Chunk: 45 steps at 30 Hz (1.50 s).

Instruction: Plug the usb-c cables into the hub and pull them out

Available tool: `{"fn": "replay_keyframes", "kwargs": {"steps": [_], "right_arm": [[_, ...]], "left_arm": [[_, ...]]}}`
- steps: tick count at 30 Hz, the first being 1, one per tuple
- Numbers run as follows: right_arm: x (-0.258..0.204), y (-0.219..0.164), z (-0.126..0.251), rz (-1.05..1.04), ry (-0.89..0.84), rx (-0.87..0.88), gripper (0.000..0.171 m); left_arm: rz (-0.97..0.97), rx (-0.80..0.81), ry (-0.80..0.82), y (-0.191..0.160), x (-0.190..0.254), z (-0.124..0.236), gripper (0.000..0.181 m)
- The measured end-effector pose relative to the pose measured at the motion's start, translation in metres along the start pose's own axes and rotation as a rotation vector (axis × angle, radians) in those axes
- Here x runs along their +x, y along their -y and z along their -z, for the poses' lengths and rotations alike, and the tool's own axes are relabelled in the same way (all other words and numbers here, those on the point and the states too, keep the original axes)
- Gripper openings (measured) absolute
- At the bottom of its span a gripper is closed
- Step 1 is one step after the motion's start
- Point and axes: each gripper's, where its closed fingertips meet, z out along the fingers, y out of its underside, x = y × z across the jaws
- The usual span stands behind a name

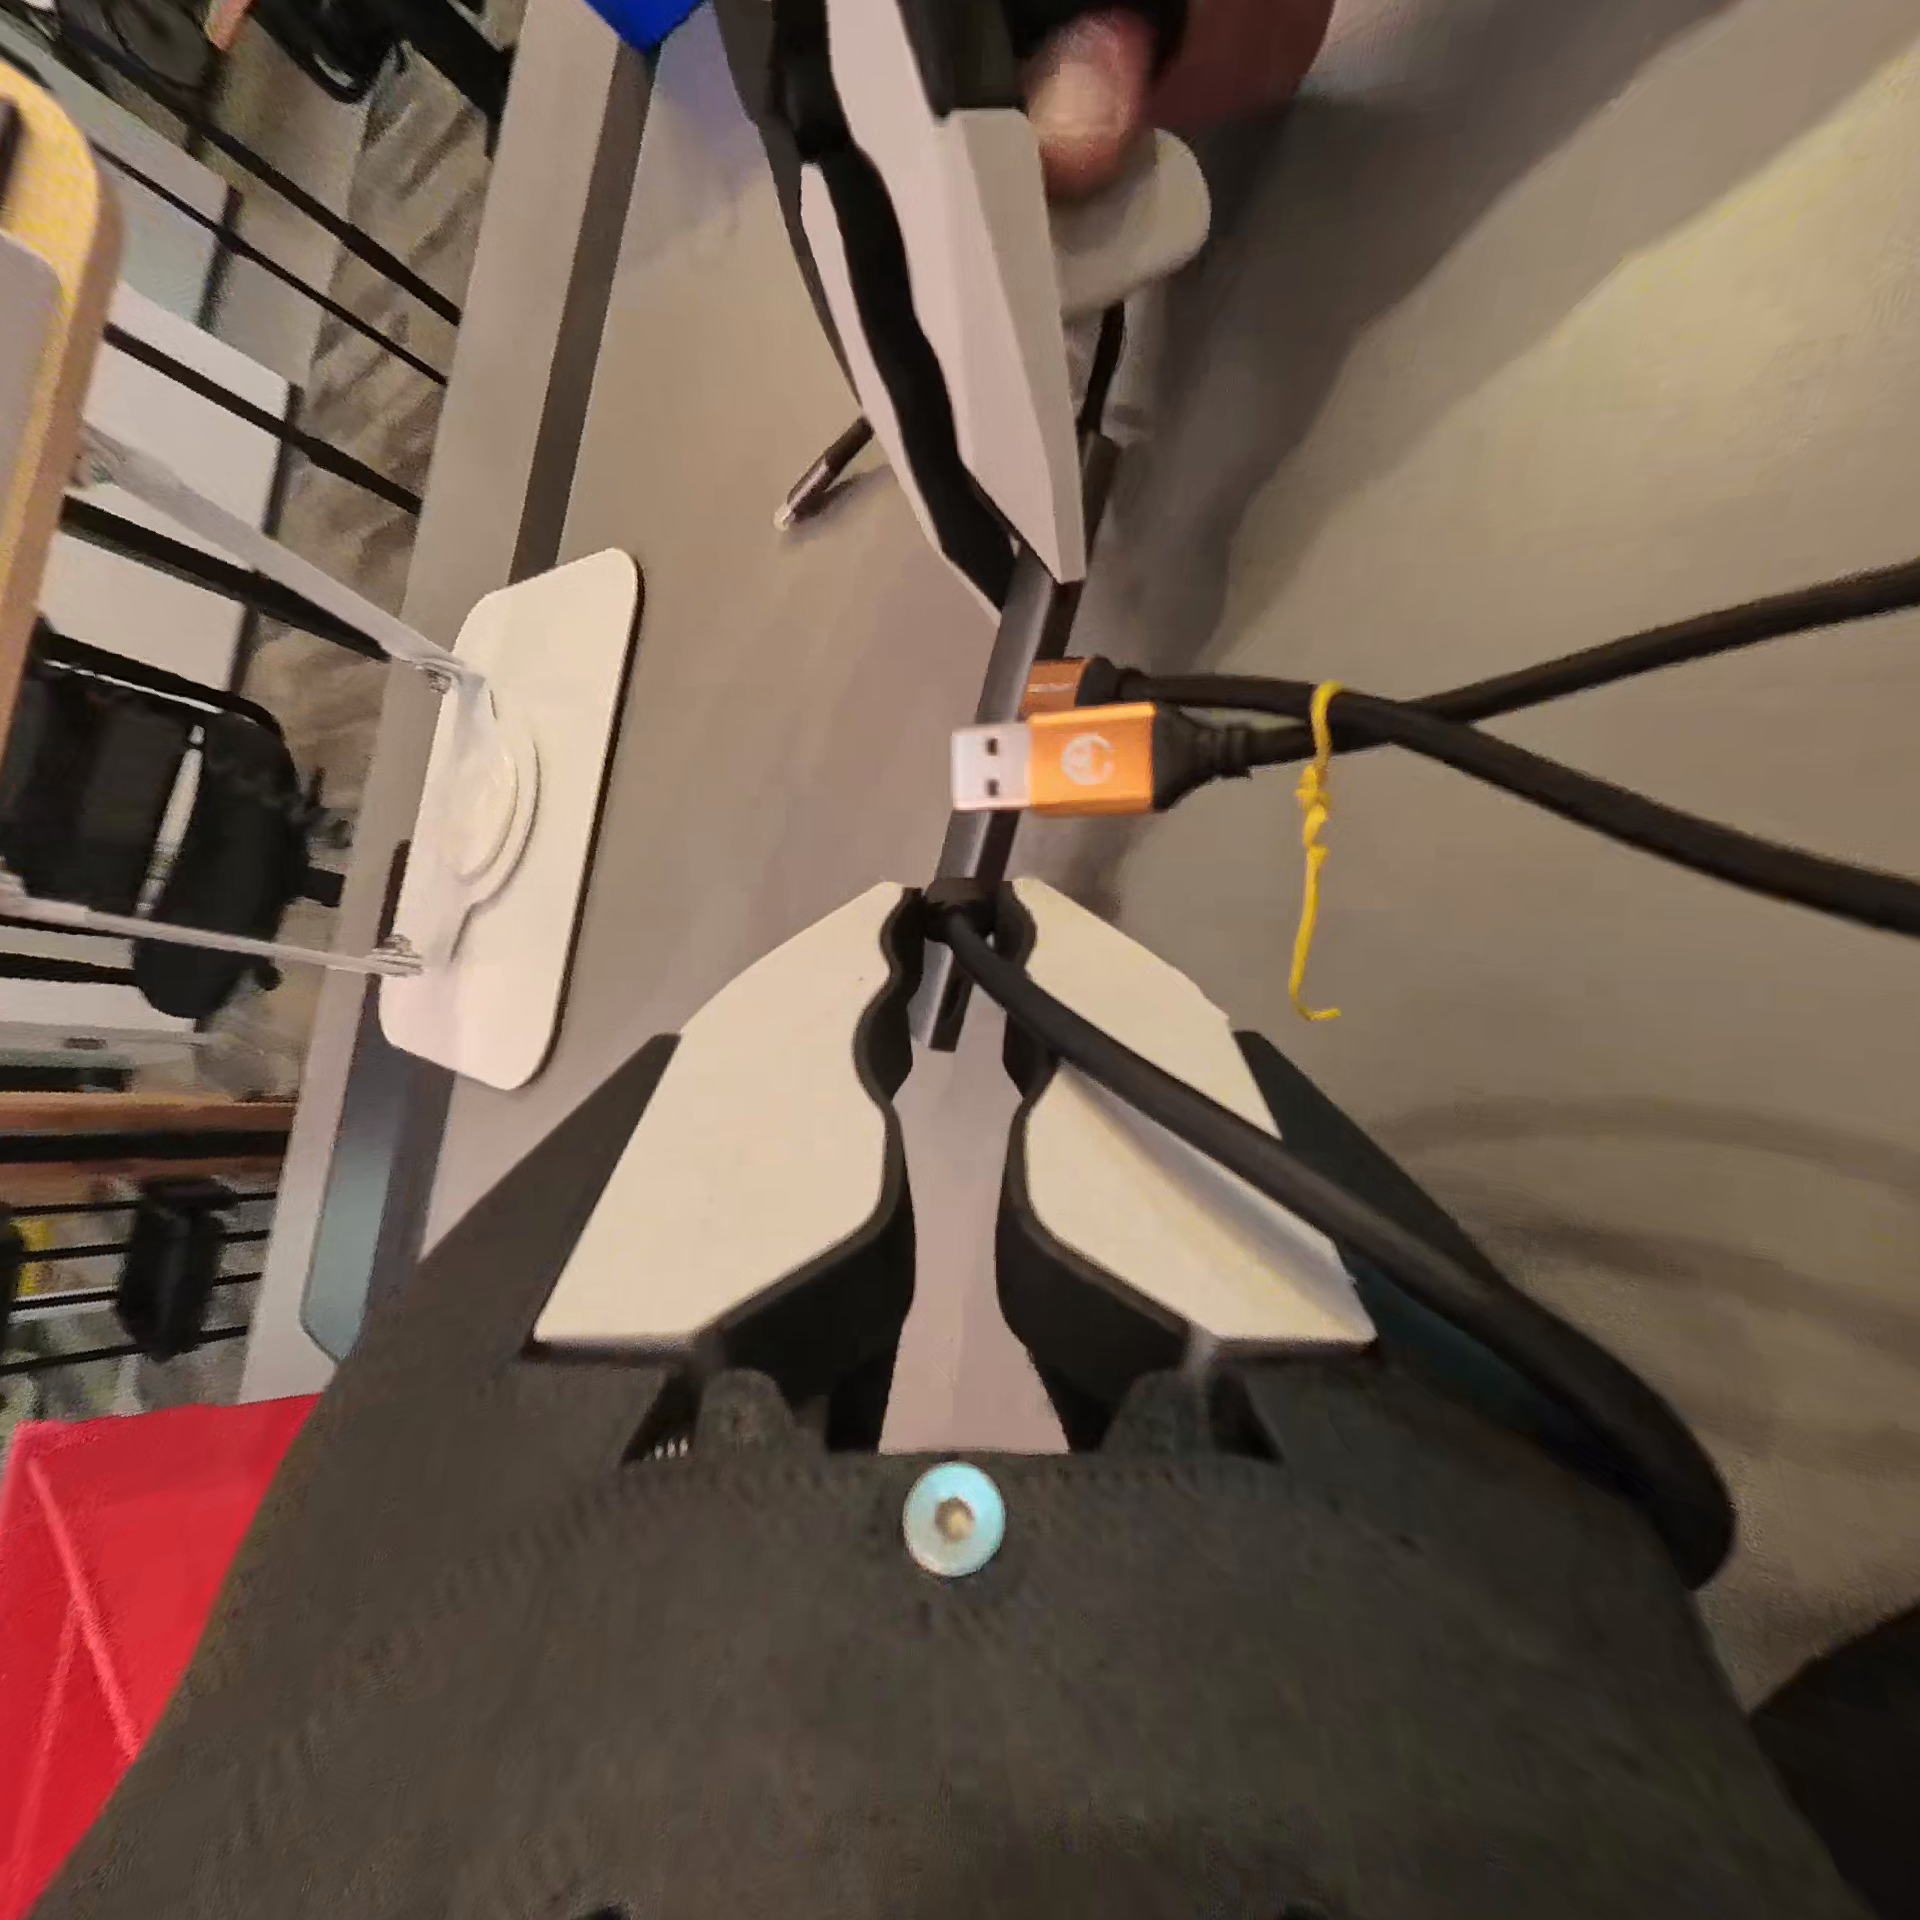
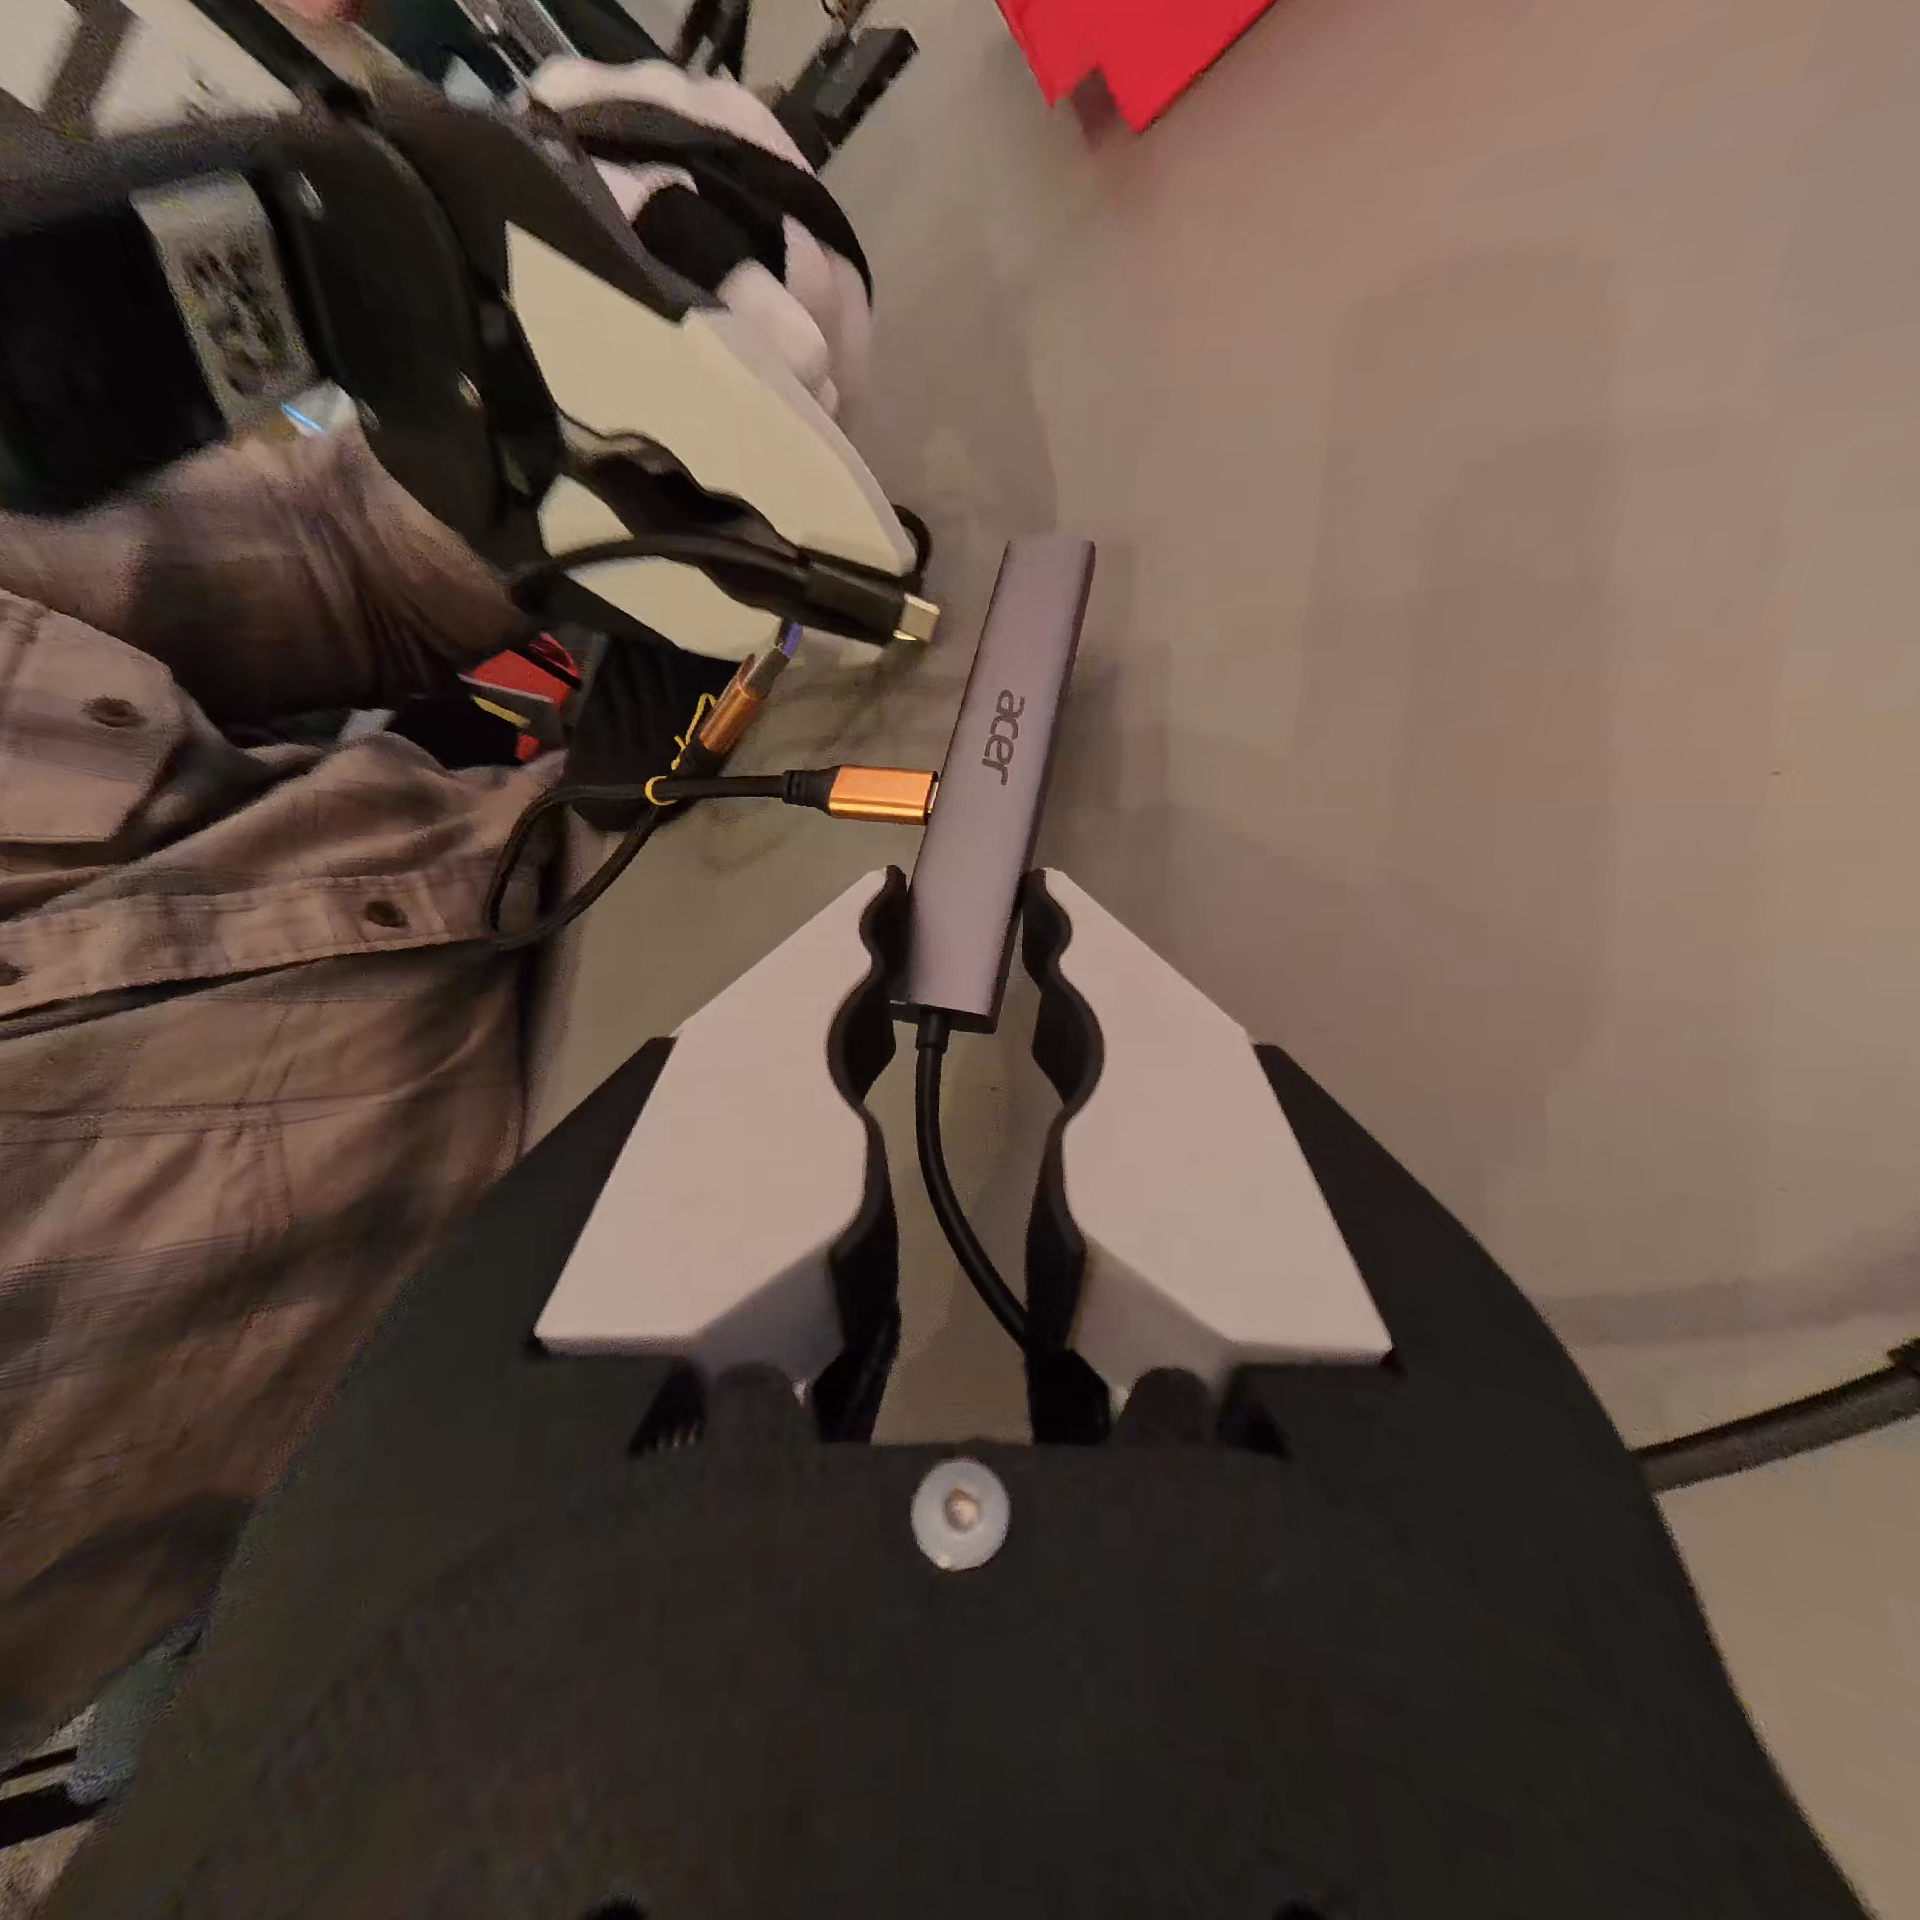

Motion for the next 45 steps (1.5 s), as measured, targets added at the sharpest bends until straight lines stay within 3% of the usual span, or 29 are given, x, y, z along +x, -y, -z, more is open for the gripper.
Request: {"fn": "replay_keyframes", "kwargs": {"steps": [8,17,25,27,30,36,45], "right_arm": [[-0.012,0.010,-0.006,-0.055,0.091,0.045,0.020],[-0.004,-0.002,-0.023,0.000,0.007,-0.043,0.021],[0.007,-0.014,-0.037,0.119,-0.216,-0.134,0.044],[0.011,-0.015,-0.036,0.164,-0.287,-0.173,0.042],[0.021,-0.017,-0.030,0.202,-0.385,-0.239,0.021],[0.022,-0.006,-0.020,0.271,-0.407,-0.263,0.018],[0.030,0.038,0.030,0.342,-0.539,-0.308,0.017]], "left_arm": [[-0.241,-0.076,0.063,-0.003,0.020,-0.021,0.013],[-0.133,-0.073,0.083,0.005,0.016,-0.037,0.014],[-0.022,-0.037,0.074,0.018,0.011,-0.039,0.013],[-0.026,-0.027,0.080,0.023,0.010,-0.037,0.013],[-0.024,-0.011,0.084,0.029,0.010,-0.036,0.013],[-0.002,0.001,0.117,0.034,0.001,-0.030,0.013],[0.197,0.003,0.233,0.024,-0.049,-0.010,0.013]]}}
